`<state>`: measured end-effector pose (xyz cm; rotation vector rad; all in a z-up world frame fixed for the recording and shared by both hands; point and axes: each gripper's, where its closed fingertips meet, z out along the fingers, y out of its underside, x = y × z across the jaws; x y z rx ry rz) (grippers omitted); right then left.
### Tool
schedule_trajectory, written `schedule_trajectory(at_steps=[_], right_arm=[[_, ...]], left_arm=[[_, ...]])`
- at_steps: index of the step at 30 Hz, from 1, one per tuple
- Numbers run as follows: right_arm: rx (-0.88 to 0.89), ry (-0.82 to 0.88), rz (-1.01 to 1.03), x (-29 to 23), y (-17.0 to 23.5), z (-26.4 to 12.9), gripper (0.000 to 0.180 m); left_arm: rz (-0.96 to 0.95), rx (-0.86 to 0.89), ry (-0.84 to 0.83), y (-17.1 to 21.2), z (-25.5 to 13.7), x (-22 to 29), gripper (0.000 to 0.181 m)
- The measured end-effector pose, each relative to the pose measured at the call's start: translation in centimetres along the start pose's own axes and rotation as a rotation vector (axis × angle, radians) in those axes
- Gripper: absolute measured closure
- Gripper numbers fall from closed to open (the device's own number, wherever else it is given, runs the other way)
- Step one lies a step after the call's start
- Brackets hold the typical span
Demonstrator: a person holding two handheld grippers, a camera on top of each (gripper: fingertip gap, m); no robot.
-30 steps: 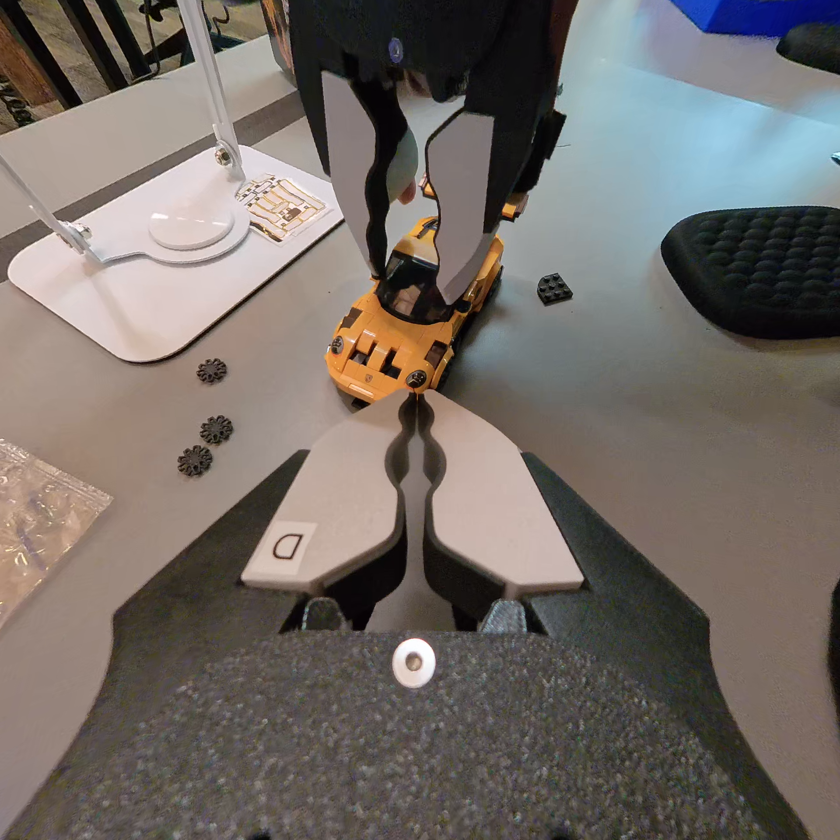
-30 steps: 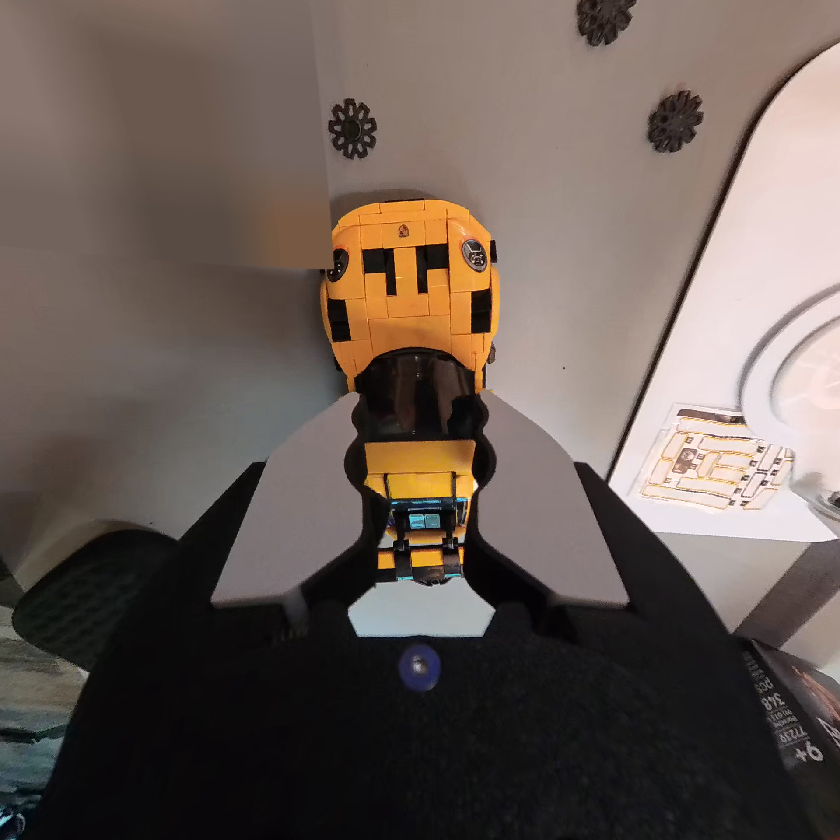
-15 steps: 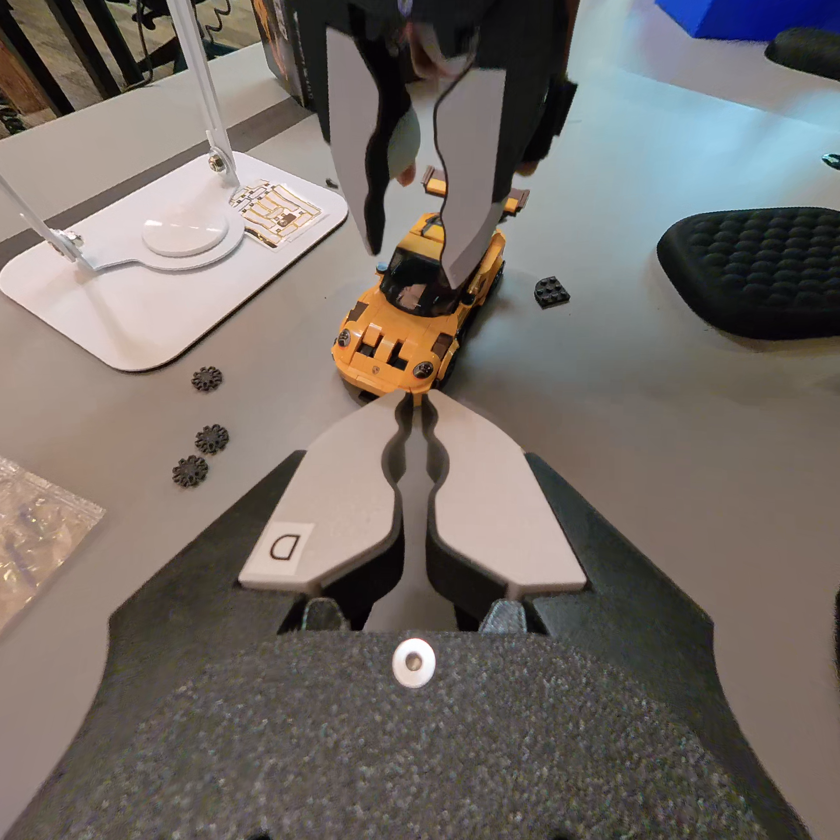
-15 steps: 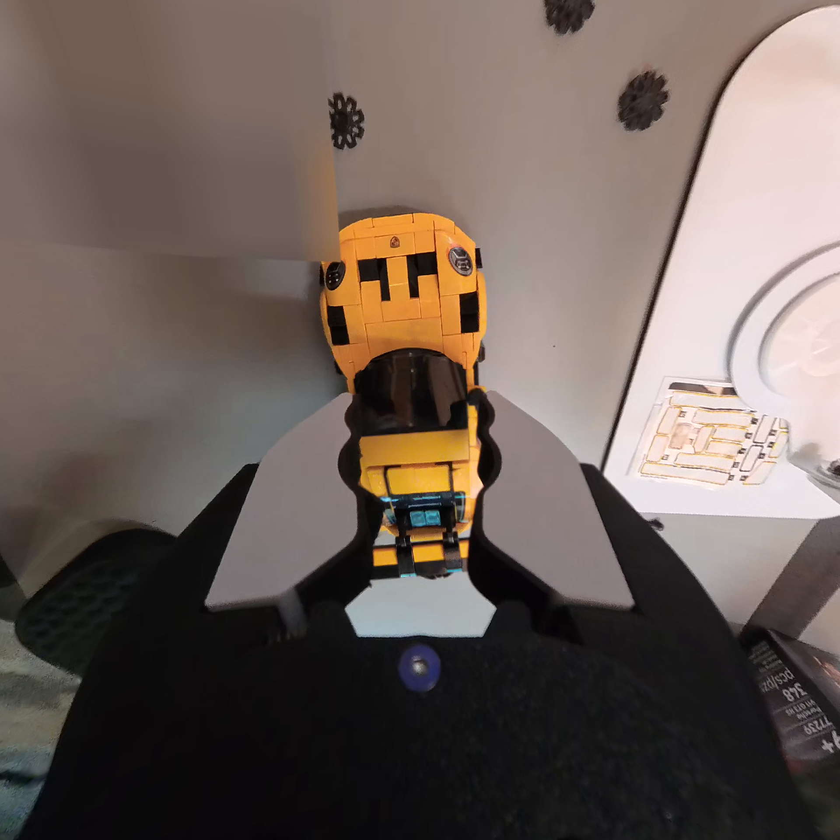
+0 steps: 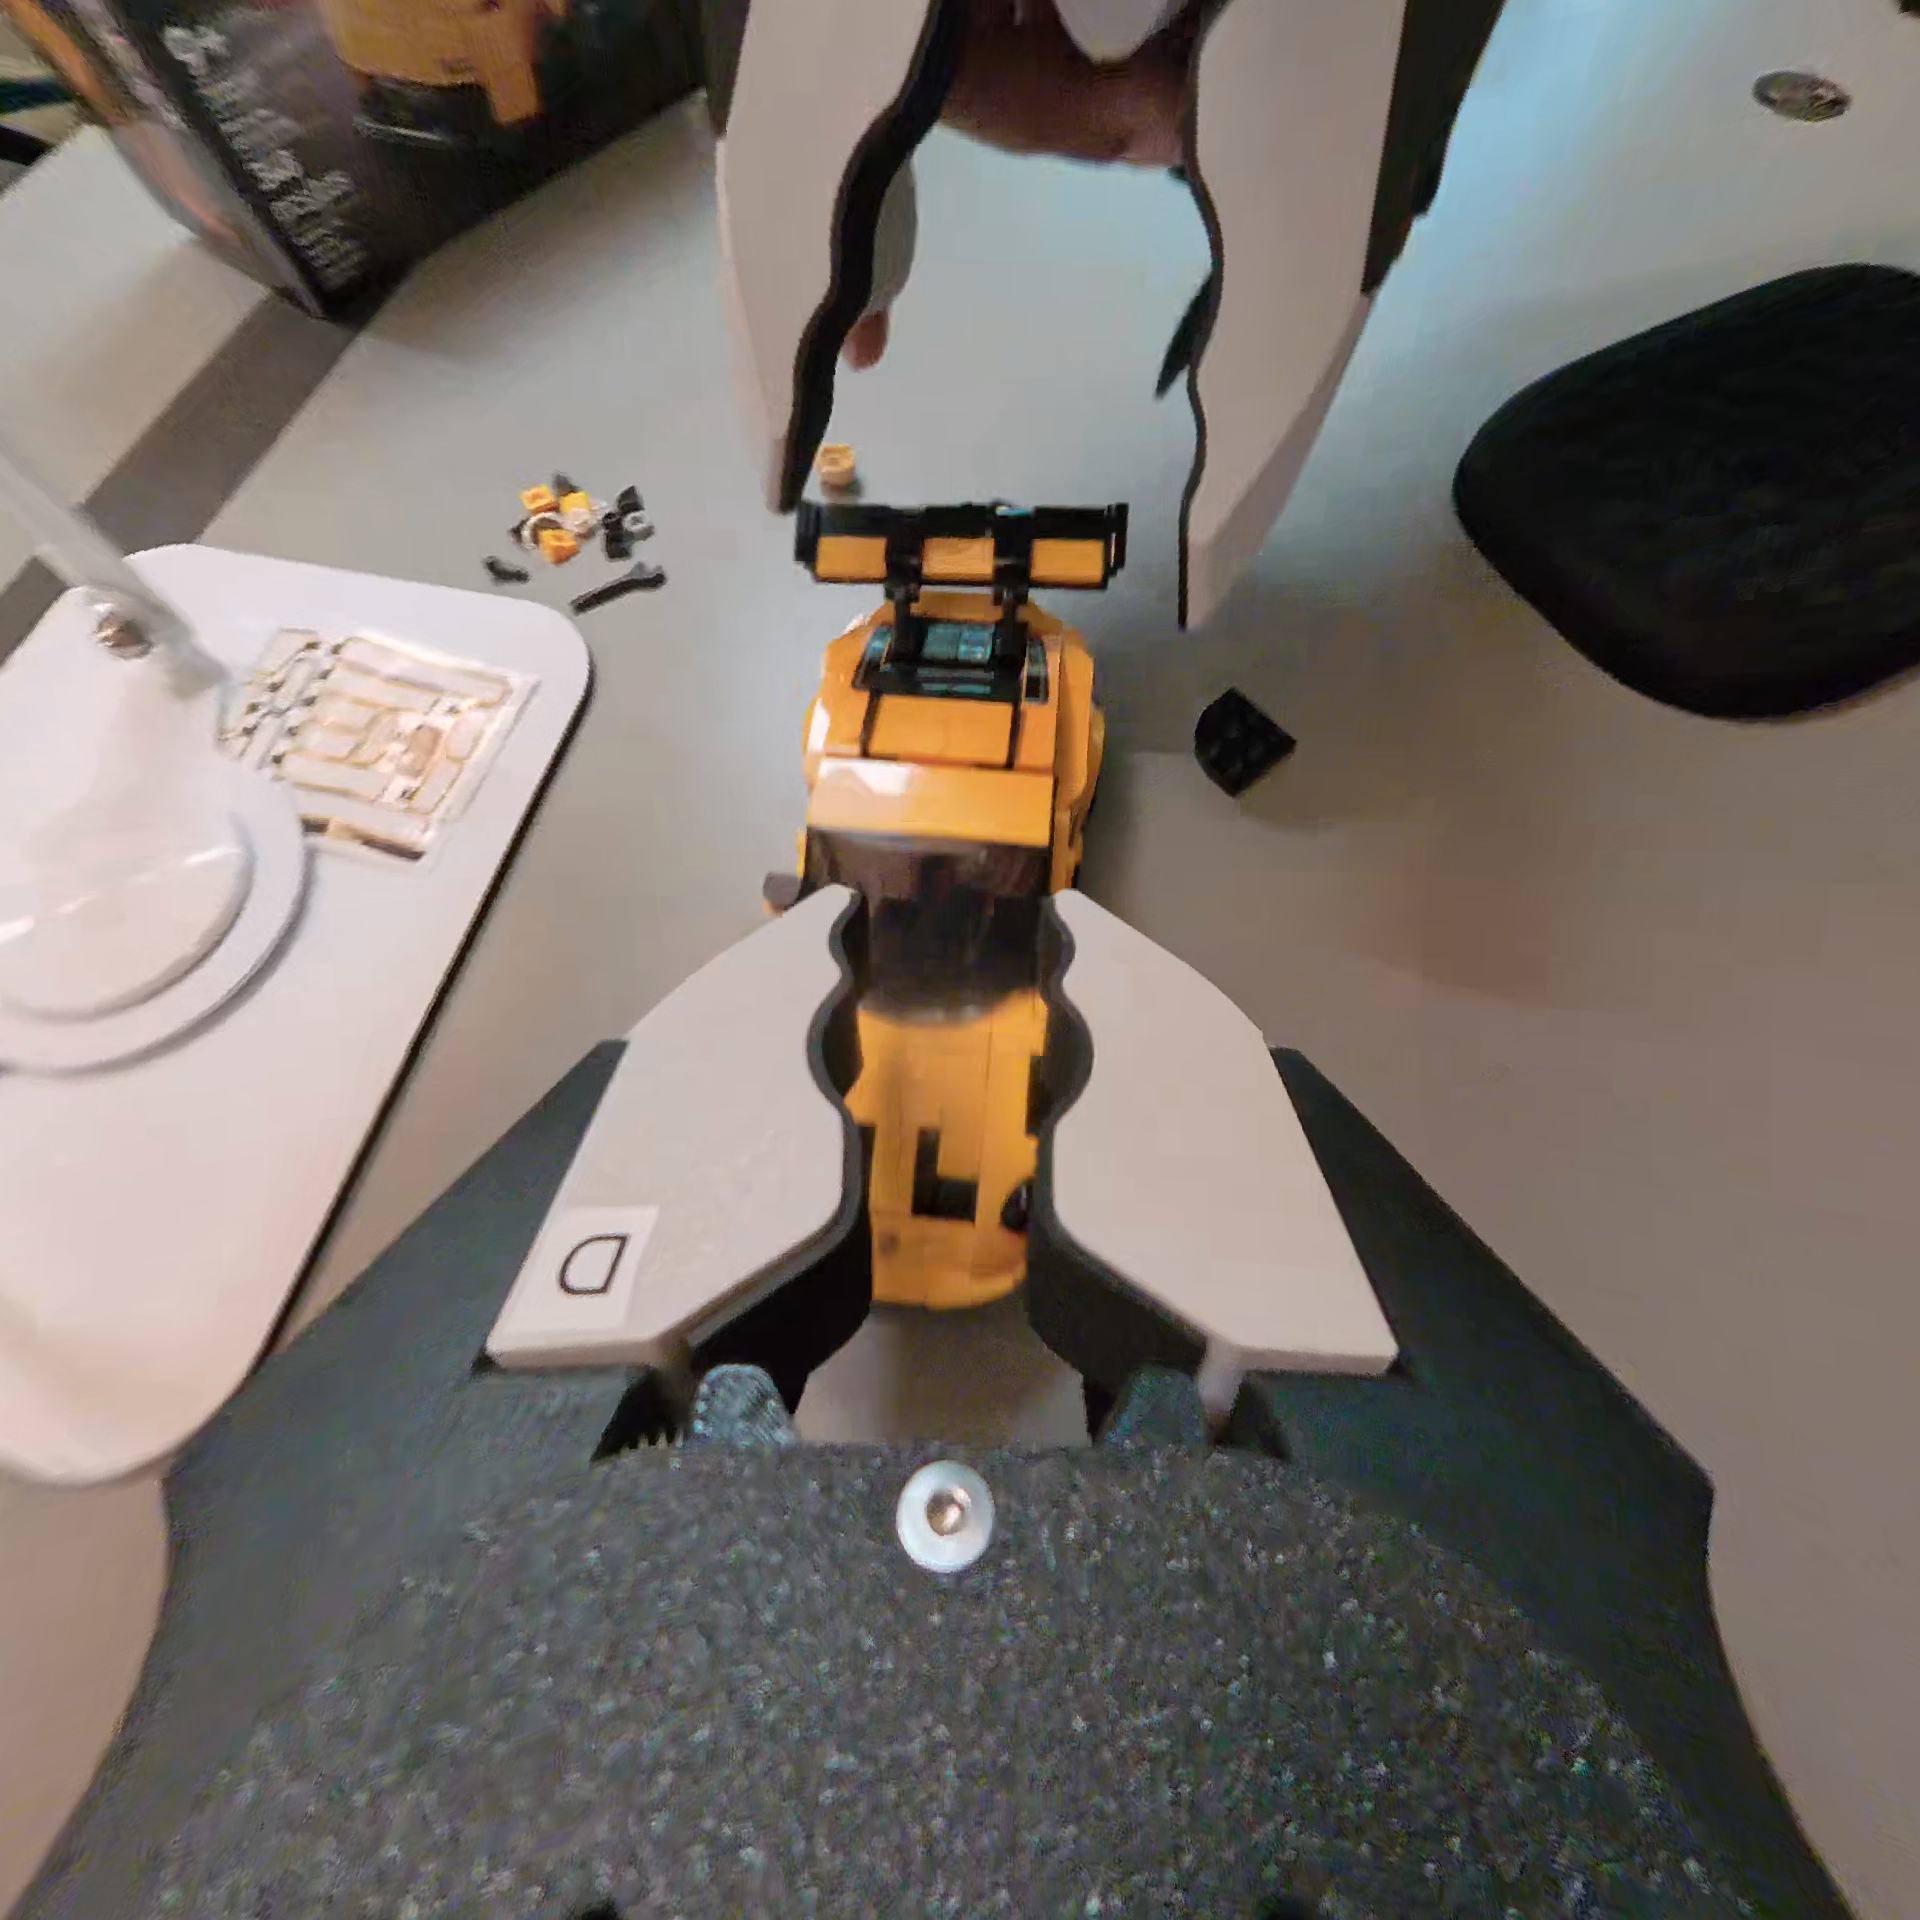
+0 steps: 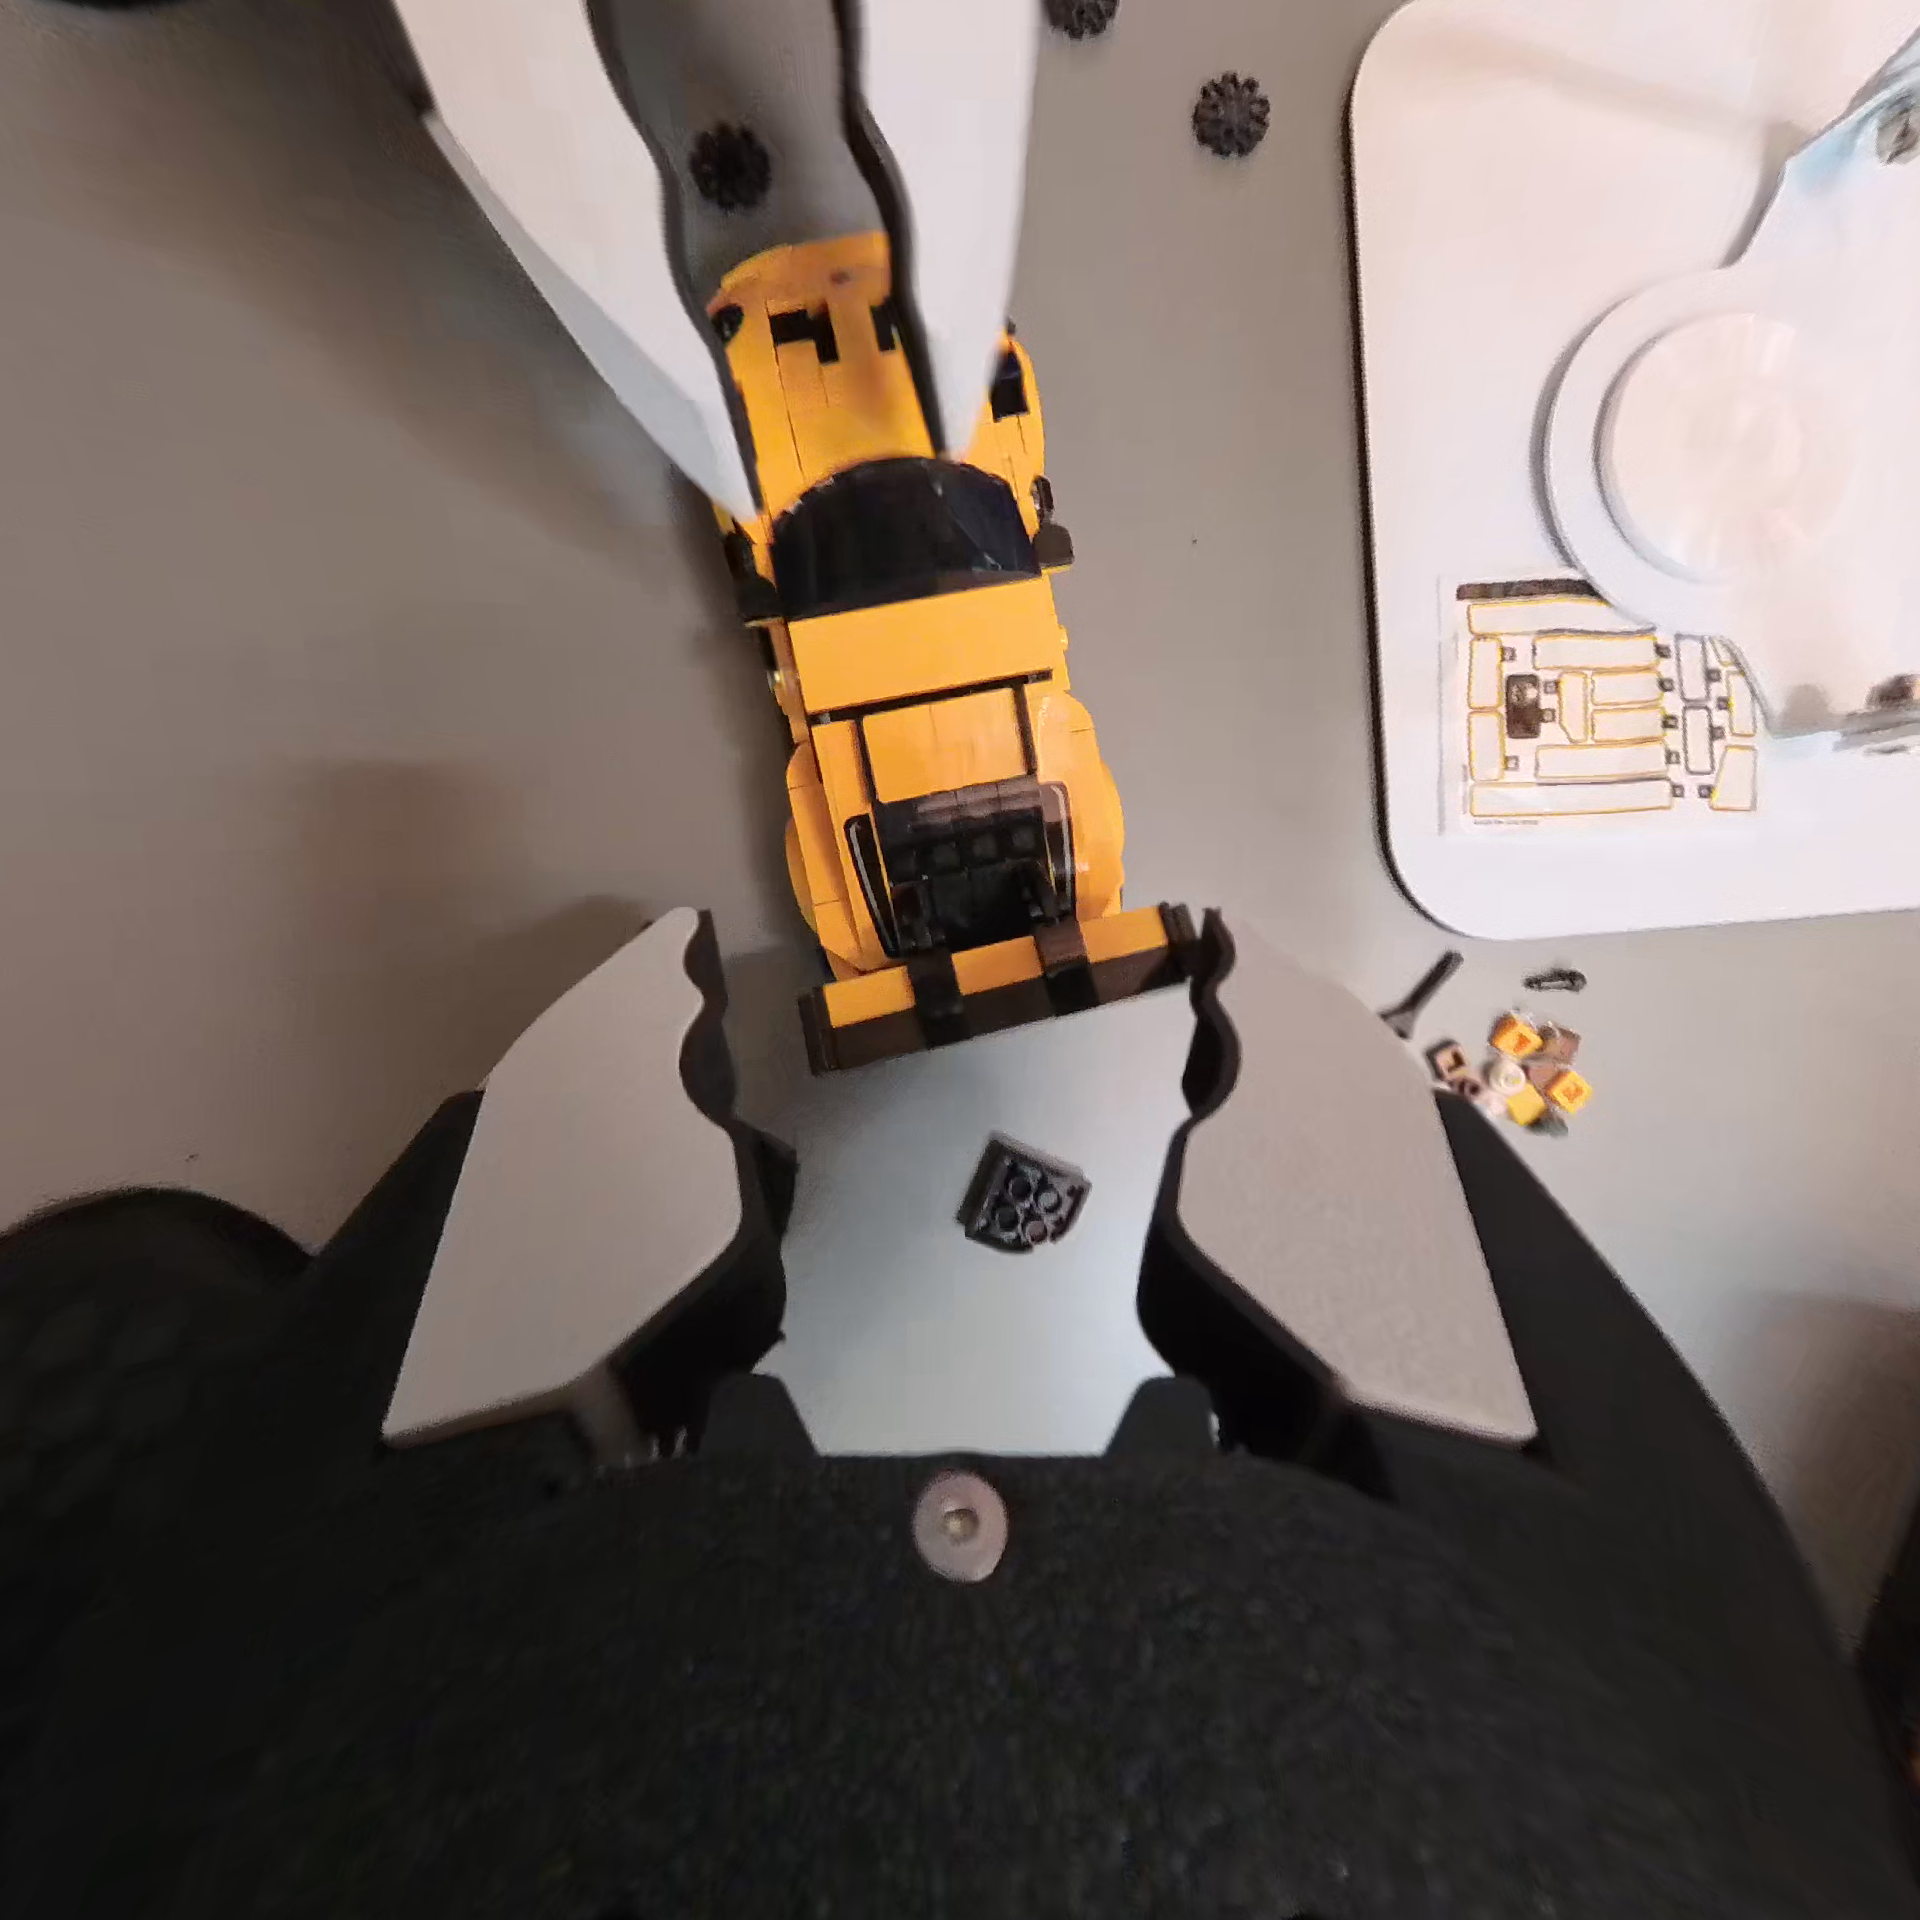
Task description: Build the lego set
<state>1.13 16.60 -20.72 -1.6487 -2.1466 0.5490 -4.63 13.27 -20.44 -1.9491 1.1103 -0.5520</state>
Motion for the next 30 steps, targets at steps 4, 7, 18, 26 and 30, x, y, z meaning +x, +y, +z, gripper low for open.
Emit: schedule_trajectory(at_steps=[4, 7, 18, 26, 30], right_arm=[[0.016, -0.019, -0.065, 0.2, -0.5, 0.7, 0.089], [0.011, -0.066, -0.105, 0.2, -0.5, 1.4, 0.087], [0.178, -0.031, 0.061, 0.3, 3.9, -0.7, 0.080], [0.215, -0.061, 0.055, -0.1, 4.0, 1.4, 0.092], [0.231, -0.055, 0.049, -0.1, 3.8, 2.0, 0.098]], left_arm=[[0.008, -0.050, 0.034, -0.4, 1.5, -0.7, 0.142], [-0.012, -0.072, 0.081, -0.5, 2.0, -0.7, 0.138], [-0.011, -0.085, 0.163, -1.1, 2.8, -0.2, 0.131], [0.032, -0.140, 0.131, -0.7, 3.4, -0.3, 0.132], [0.020, -0.134, 0.122, -1.0, 3.8, -0.3, 0.132]])
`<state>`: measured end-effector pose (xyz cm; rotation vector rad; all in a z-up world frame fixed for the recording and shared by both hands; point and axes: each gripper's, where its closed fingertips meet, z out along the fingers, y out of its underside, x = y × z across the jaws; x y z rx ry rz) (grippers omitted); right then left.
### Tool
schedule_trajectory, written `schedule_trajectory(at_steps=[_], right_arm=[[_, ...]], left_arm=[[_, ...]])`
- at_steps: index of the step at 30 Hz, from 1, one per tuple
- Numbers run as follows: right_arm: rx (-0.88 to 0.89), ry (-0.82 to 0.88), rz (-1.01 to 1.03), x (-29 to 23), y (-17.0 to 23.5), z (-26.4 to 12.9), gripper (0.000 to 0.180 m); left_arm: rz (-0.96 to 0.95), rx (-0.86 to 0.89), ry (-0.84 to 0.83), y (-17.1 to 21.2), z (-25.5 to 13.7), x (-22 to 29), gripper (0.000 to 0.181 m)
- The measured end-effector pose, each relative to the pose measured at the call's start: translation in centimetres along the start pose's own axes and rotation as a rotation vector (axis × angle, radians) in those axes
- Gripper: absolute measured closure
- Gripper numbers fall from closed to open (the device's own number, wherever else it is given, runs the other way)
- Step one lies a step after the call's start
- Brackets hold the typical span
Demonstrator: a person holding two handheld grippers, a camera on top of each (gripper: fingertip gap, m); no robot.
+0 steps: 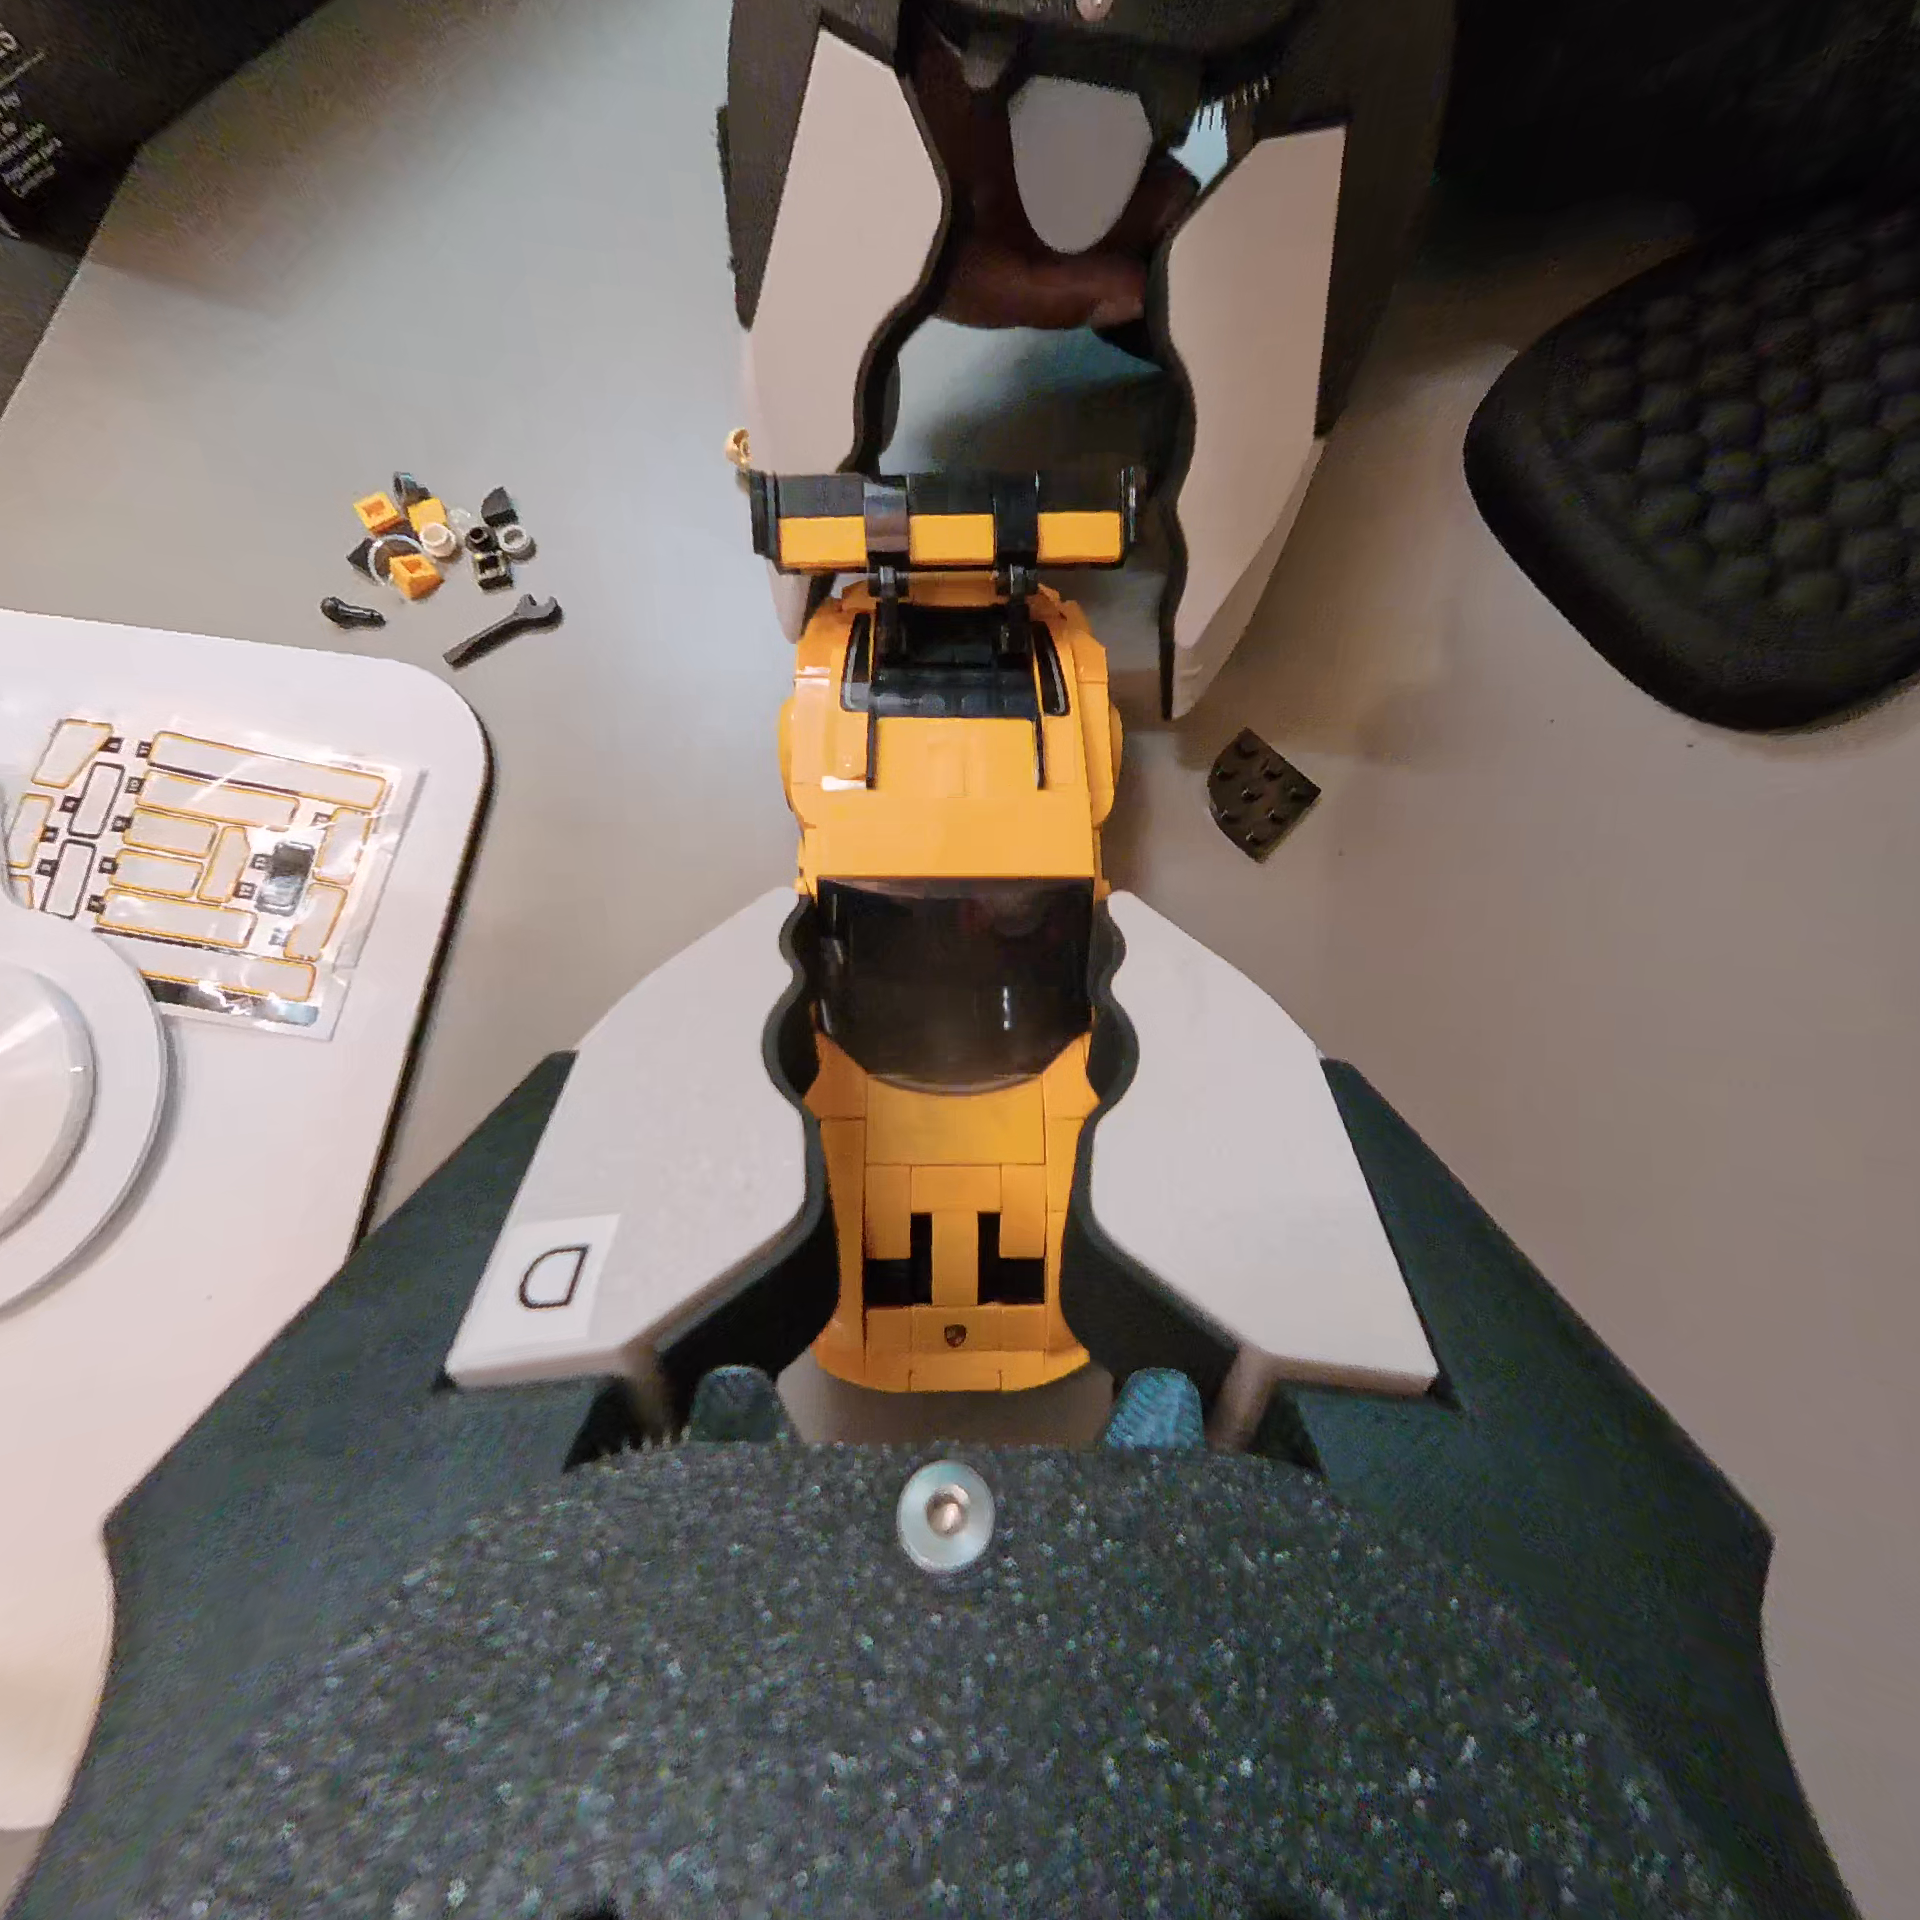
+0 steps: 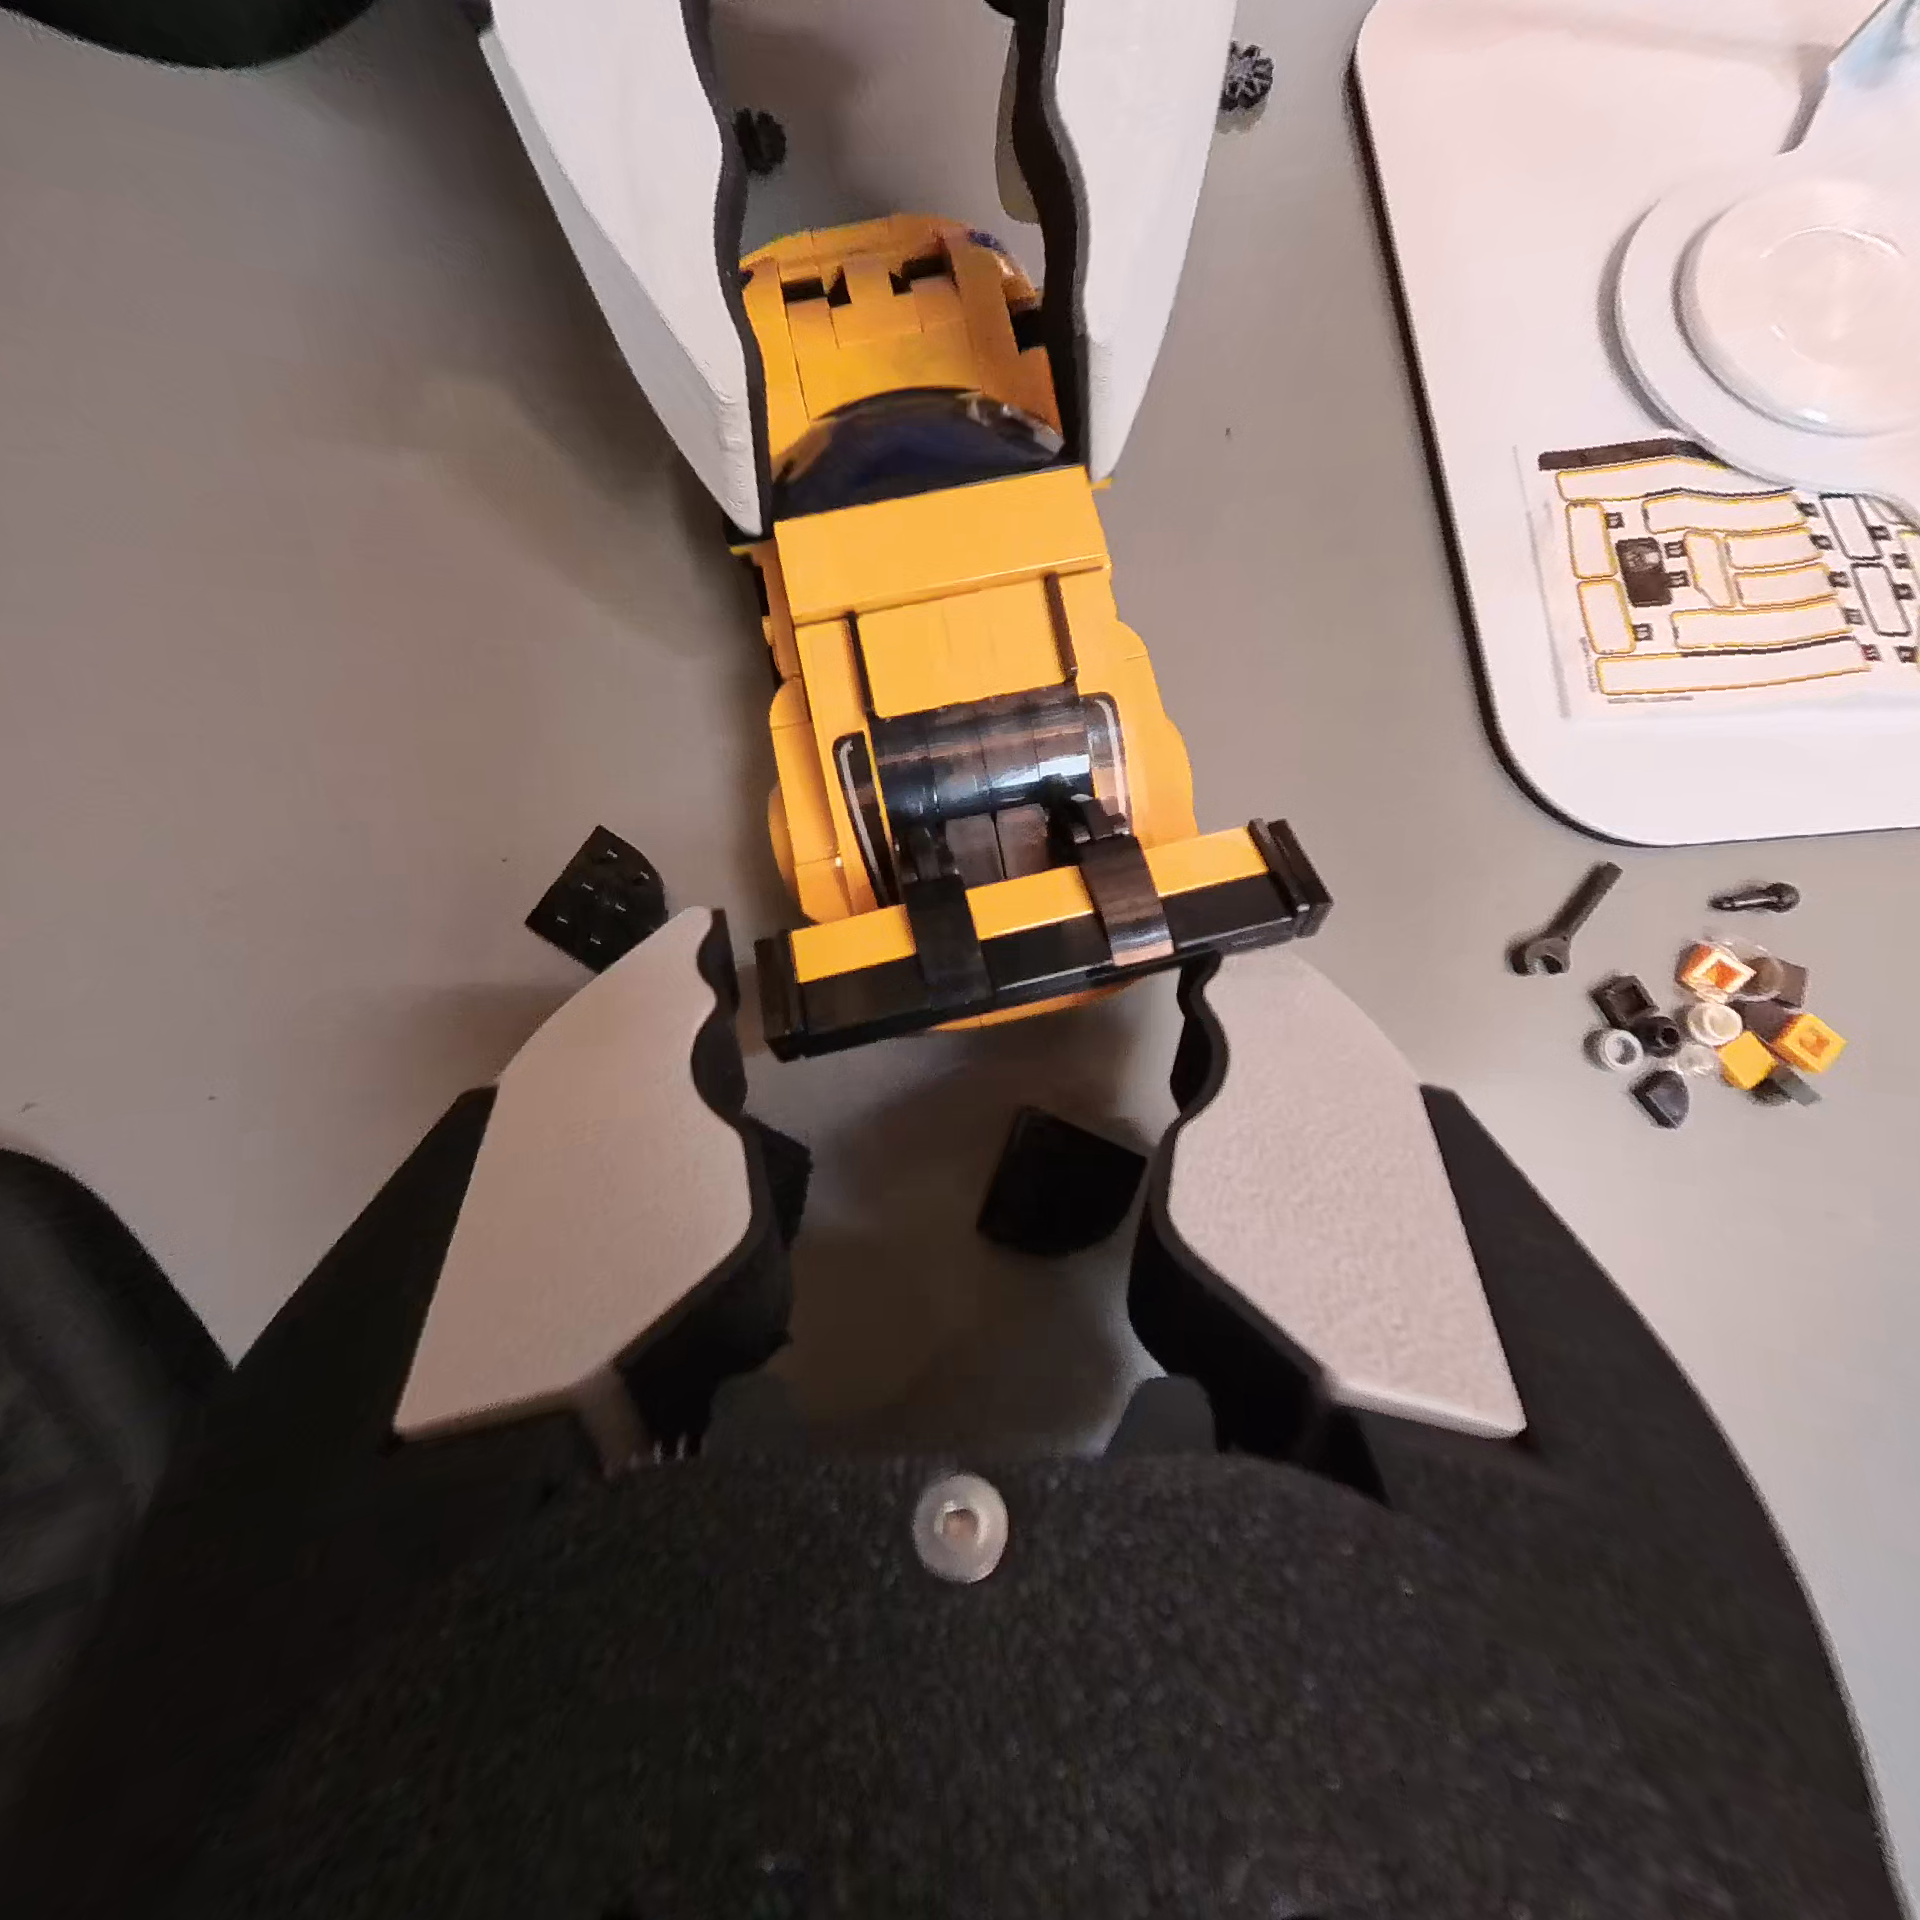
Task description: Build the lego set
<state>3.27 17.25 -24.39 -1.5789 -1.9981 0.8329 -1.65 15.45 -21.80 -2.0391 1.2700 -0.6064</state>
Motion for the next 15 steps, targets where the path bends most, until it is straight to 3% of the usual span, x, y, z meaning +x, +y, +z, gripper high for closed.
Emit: schedule_trajectory(at_steps=[6, 15], right_arm=[[0.025, 0.013, 0.006, 0.10, -0.15, 0.13, 0.100], [0.038, 0.023, 0.003, 0.12, -0.45, 0.06, 0.104]], left_arm=[[-0.043, 0.029, 0.000, -0.02, 0.09, -0.01, 0.131], [0.016, -0.064, -0.018, 0.45, -0.08, 0.17, 0.127]])
